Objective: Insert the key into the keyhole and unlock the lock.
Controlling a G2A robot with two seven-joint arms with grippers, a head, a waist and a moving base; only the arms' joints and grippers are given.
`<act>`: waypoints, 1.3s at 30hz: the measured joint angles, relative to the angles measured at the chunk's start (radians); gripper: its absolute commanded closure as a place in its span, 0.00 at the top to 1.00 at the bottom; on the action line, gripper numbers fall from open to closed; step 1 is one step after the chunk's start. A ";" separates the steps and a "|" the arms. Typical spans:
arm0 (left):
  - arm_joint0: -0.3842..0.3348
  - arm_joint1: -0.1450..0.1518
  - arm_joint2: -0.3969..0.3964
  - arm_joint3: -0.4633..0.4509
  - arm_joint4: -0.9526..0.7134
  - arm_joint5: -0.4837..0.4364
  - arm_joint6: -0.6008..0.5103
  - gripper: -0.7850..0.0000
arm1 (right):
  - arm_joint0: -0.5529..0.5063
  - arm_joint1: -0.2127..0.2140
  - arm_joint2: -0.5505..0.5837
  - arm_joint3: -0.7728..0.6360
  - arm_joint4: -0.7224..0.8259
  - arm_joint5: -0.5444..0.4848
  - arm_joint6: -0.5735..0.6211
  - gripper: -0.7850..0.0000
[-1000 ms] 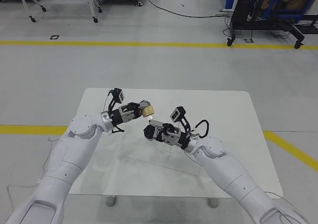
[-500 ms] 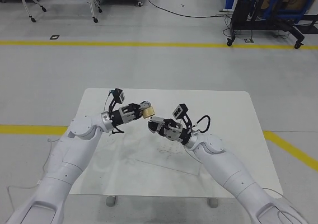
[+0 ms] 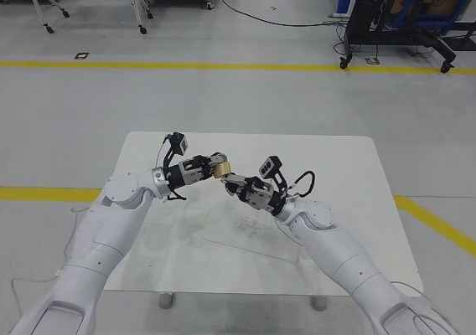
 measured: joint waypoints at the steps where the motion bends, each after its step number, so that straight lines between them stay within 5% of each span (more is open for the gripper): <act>1: 0.001 0.000 -0.001 -0.001 0.001 -0.002 0.000 0.00 | 0.001 -0.002 0.001 0.003 0.003 0.001 0.002 0.00; 18: 0.006 -0.003 -0.009 -0.002 -0.005 -0.001 -0.001 0.00 | 0.011 -0.026 -0.007 0.035 -0.014 0.009 0.024 0.00; 37: 0.006 -0.007 -0.021 0.007 -0.044 -0.022 -0.034 0.00 | 0.043 -0.065 0.000 0.136 0.170 0.162 0.185 0.00; 39: 0.006 -0.007 -0.023 0.010 -0.052 -0.024 -0.038 0.00 | 0.050 -0.066 0.002 0.143 0.140 0.130 0.170 0.19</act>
